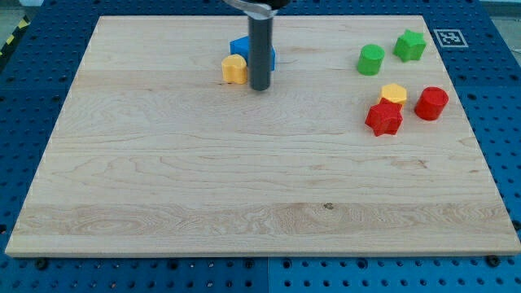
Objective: Nudge yellow hexagon down a bit
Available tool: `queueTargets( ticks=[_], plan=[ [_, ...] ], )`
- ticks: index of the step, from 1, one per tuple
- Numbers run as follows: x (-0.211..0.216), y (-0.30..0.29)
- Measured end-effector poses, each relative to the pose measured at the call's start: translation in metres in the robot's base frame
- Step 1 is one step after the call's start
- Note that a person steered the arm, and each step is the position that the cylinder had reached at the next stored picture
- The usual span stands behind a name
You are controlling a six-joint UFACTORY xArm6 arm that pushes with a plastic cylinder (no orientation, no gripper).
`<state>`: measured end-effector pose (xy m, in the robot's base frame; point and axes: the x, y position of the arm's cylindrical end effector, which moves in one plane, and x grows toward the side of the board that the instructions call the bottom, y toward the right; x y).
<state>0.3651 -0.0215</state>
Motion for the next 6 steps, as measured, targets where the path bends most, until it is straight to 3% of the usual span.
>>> queueTargets(
  ticks=[3,4,5,6],
  plan=[
    [-0.035,-0.086],
    [-0.011,-0.075],
    [0.034,-0.012],
    [0.028,0.055]
  ],
)
